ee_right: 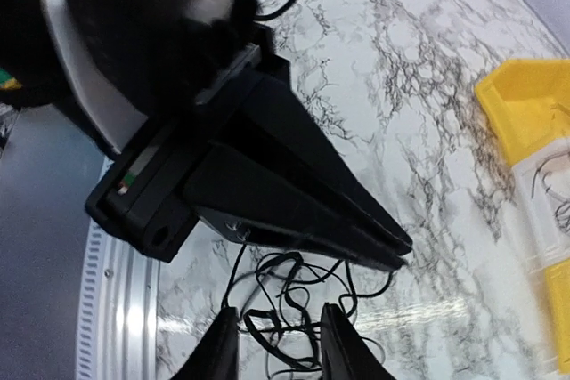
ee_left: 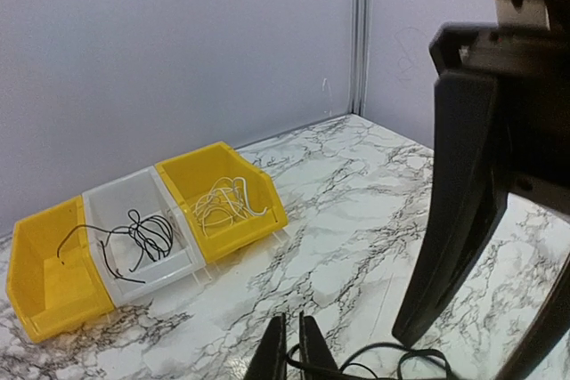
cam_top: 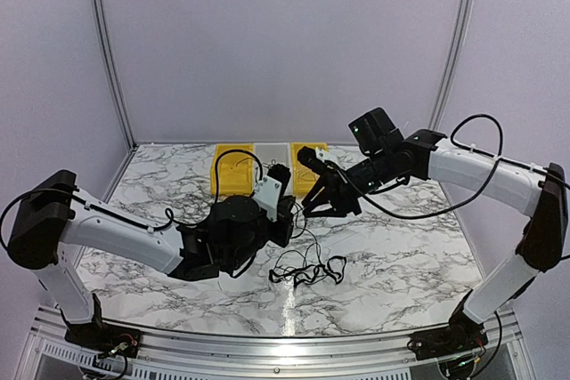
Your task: Untangle the cables
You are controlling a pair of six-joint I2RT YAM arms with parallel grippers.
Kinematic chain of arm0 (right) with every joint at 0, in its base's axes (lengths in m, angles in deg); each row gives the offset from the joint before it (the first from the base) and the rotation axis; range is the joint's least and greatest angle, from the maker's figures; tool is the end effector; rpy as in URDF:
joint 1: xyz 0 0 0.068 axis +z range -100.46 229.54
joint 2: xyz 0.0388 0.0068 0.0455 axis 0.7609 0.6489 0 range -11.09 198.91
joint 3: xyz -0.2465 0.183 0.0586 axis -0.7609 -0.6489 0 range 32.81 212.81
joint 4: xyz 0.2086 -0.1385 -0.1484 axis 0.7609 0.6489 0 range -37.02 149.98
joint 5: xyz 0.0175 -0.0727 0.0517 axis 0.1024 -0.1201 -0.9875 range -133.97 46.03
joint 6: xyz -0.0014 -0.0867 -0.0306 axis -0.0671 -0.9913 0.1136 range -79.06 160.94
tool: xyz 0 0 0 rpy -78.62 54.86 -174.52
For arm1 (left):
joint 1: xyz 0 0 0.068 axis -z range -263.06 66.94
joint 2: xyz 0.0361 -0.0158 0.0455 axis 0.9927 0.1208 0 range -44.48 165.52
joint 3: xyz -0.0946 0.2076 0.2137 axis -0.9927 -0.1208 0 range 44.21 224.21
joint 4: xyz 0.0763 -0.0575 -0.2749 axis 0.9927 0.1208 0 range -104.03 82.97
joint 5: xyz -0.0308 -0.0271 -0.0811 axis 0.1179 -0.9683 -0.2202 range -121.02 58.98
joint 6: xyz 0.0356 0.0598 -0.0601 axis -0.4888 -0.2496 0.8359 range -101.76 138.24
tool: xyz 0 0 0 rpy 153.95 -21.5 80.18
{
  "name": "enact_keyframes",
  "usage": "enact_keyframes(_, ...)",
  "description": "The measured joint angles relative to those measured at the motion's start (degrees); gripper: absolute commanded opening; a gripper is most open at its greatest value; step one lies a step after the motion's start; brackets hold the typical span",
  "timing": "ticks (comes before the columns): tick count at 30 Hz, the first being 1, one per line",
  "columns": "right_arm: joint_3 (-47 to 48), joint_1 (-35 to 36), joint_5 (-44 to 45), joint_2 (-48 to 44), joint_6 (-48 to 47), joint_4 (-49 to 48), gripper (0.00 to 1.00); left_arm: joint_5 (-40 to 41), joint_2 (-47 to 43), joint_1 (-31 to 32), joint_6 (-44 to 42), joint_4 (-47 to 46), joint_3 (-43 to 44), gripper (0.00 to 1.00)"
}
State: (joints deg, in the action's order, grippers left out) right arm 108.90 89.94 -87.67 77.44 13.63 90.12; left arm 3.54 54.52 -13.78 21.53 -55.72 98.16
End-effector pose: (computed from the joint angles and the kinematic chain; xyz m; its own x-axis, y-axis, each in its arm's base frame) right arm 0.2536 0.2909 0.3156 -0.1437 -0.5578 -0.8174 -0.9854 0.0048 0.1700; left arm 0.2021 -0.4017 0.2531 -0.0534 0.0077 -0.9985 0.5677 0.8229 -0.0240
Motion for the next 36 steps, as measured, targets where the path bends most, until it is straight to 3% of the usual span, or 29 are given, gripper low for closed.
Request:
enact_keyframes(5,-6.1,0.0,-1.0,1.5,-1.2,-3.5,0.42,-0.1,-0.2,0.0,2.2,-0.1,-0.5,0.00)
enact_keyframes(13,-11.0,0.0,-3.3,12.9,-1.4,-11.2,0.31,1.1,-5.6,0.0,7.3,-0.1,-7.6,0.00)
enact_keyframes(25,-12.9,-0.2,2.8,22.0,0.3,-14.8,0.19,2.6,-24.8,0.0,8.1,0.1,-14.3,0.00)
enact_keyframes(28,-12.8,-0.6,3.4,22.5,0.7,-15.0,0.20,3.5,-32.2,0.0,7.0,1.1,-14.5,0.00)
enact_keyframes(31,-12.1,-1.3,4.5,22.4,0.7,-14.6,0.27,4.0,-38.3,0.0,6.4,2.7,-14.5,0.00)
enact_keyframes(36,-11.3,-2.1,7.1,16.2,-0.6,-11.9,0.41,3.0,-40.5,0.0,7.0,7.0,-14.8,0.00)
